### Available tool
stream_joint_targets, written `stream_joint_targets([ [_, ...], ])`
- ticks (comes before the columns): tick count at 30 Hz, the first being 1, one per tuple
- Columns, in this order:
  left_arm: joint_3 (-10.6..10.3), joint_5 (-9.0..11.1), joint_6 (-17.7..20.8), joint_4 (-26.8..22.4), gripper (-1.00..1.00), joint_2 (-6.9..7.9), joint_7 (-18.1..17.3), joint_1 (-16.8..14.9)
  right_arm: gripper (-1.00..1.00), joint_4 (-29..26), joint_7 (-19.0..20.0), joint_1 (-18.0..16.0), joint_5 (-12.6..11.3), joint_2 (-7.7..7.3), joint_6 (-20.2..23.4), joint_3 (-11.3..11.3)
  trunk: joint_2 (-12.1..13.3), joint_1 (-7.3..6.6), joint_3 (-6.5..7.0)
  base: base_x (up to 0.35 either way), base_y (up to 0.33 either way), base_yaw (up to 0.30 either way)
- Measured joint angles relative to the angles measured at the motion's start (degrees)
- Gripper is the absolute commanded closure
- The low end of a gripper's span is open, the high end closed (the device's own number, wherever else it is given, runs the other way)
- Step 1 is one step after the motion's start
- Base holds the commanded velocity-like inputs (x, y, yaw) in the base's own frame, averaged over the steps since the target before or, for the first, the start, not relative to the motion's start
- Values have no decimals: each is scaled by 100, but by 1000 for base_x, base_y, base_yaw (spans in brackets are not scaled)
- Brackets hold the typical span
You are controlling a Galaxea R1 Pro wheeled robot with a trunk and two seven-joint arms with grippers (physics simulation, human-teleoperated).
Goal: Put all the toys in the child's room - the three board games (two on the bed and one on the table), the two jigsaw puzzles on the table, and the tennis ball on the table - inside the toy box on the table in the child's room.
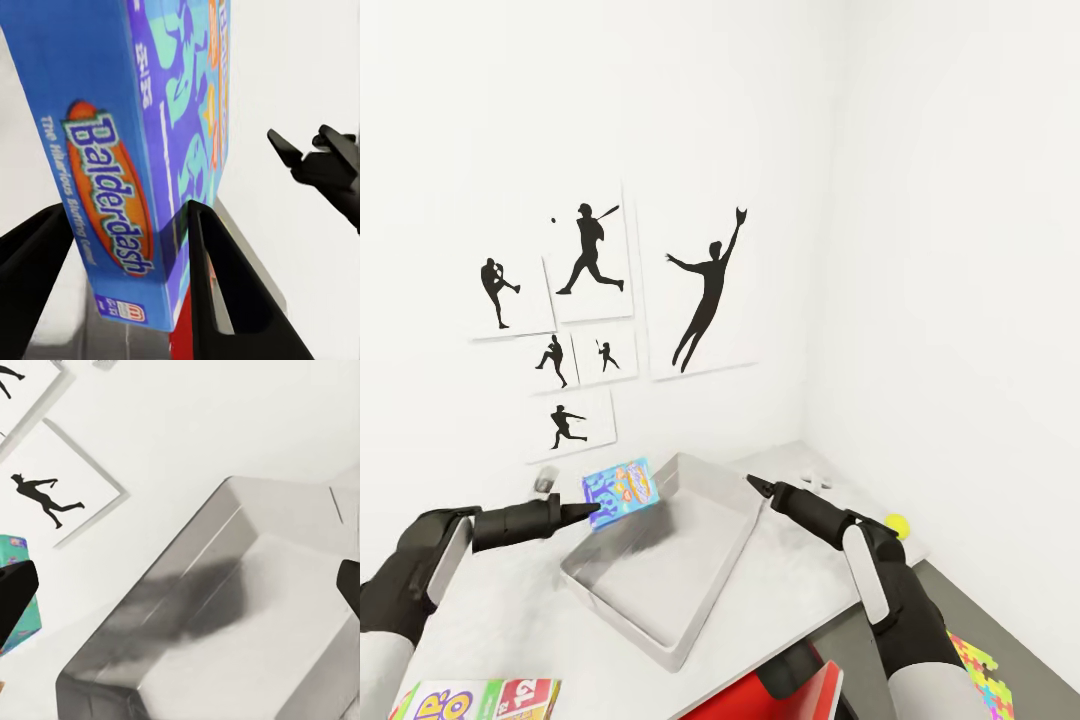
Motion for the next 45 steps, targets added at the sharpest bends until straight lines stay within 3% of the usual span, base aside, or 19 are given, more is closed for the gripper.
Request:
stream_joint_targets([
  [4, -24, -18, 48, -33, 100, -276, 526, -368, -100, -2, -2, 2, -5, -104, 8, -2, 0, 0, 0, 0, 0, 0],
  [8, -142, -44, -10, -42, 100, -370, 1043, -492, -100, -2, -5, 2, -7, -134, 9, -3, 0, 0, -1, 0, 0, 0],
  [10, -473, -41, -72, -44, 100, -378, 1128, -506, -100, -2, -5, 2, -6, -139, 9, -3, 0, 0, -1, 0, 0, 0],
  [15, -1564, -72, -516, -44, 100, -370, 1130, -515, -100, -2, -13, 4, -2, -141, 10, -3, 0, 0, -1, 0, 0, 0],
  [18, -1833, -86, -601, -44, 100, -343, 1122, -516, -100, -2, -14, 1, -1, -141, 10, -3, 0, 0, -1, 0, 0, 0],
  [20, -1905, -102, -626, -44, 100, -331, 1120, -517, -100, -2, -16, 3, -1, -139, 10, -3, 0, -1, -1, 0, 0, 0],
  [23, -1957, -323, -660, -43, 100, -321, 1105, -517, -100, -2, -21, 4, -1, -136, 10, 1, 0, 0, -1, 0, 0, 0],
  [26, -1969, -869, -688, -42, 100, -323, 1078, -517, -100, -2, -22, 6, -1, -135, 10, 3, 0, -1, -1, 0, 0, 0],
  [29, -1980, -1097, -678, -42, 100, -319, 1080, -517, -100, -2, -23, 6, -1, -137, 10, -1, 0, -1, -1, 0, 0, 0],
  [34, -1969, -1161, -667, -46, 100, -253, 881, -517, -100, -2, -23, 6, -1, -135, 10, 4, 0, -1, -1, 0, 0, 0],
  [41, -1973, -1176, -664, -117, 100, 23, 38, -518, -100, -2, -23, 5, -1, -134, 5, 6, 0, -1, -1, 0, 0, 0],
  [45, -2025, -1228, -661, -127, 100, 47, -91, -517, -100, -2, -23, 5, -1, -134, 6, 6, 0, -1, -1, 0, 0, 0],
])
